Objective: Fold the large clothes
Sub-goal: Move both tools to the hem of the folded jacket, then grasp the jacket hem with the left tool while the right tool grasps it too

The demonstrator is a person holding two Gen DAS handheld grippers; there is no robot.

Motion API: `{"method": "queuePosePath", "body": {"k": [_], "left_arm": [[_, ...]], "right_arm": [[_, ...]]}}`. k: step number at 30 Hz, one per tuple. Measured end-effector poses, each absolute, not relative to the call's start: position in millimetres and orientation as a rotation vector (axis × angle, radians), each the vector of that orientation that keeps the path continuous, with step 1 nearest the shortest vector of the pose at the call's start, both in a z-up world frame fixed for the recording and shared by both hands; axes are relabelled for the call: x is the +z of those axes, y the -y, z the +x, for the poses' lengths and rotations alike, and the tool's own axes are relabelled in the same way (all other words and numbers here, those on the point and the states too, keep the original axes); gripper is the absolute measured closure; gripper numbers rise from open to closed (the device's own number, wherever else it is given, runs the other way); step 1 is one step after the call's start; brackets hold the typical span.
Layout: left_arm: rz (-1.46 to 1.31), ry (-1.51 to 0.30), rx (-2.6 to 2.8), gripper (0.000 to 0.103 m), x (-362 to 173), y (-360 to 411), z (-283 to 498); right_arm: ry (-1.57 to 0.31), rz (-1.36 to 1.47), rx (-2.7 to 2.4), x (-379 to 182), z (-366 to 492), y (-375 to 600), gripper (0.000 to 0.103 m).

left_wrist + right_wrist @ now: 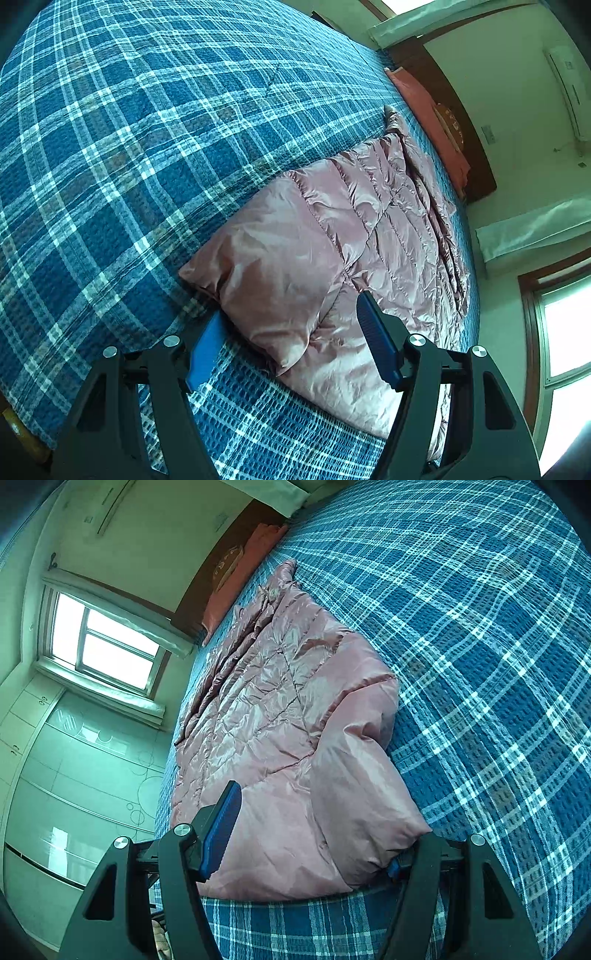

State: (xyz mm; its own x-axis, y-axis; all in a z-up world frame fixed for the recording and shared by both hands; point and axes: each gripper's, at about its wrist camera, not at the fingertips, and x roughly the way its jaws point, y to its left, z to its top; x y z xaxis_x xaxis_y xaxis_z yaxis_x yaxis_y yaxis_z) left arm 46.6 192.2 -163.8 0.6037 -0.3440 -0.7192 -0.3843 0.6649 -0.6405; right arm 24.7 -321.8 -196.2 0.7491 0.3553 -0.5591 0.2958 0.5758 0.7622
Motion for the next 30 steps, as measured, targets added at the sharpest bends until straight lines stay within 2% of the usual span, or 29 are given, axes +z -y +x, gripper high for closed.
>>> {"method": "queuePosePath", "body": {"k": [4,8,10,11,12,15,21,30], "left_arm": [[-0.85,-0.939,0.029,0.035,-165.0,-186.5,57.5],[-0.829,-0.943,-0.004,0.058,-166.6,-175.6,72.8],[-0.811,-0.959,-0.017,0.061,-168.5,-170.4,80.3],[-0.799,-0.953,-0.018,0.071,-167.5,-169.0,82.1],[-0.792,-0.949,-0.036,0.082,-166.6,-168.5,83.6],[-0.823,-0.919,-0.087,0.092,-162.1,-172.0,81.2],[-0.857,-0.834,-0.173,0.094,-133.5,-175.8,69.9],[-0.872,-0.708,-0.325,0.095,-53.9,-188.0,23.4]], "right_arm": [[-0.756,0.95,0.025,-197.4,33.9,317.7,0.04],[-0.756,0.927,-0.004,-200.2,45.4,316.7,0.058],[-0.759,0.935,-0.001,-203.0,51.0,319.8,0.074],[-0.761,0.948,0.003,-204.3,52.9,321.2,0.082],[-0.758,0.962,0.011,-205.3,53.1,322.8,0.085],[-0.718,0.995,0.058,-199.7,48.7,326.2,0.09],[-0.622,1.034,0.175,-169.6,36.8,327.6,0.092],[-0.502,1.019,0.314,-103.3,-6.5,320.2,0.093]]}}
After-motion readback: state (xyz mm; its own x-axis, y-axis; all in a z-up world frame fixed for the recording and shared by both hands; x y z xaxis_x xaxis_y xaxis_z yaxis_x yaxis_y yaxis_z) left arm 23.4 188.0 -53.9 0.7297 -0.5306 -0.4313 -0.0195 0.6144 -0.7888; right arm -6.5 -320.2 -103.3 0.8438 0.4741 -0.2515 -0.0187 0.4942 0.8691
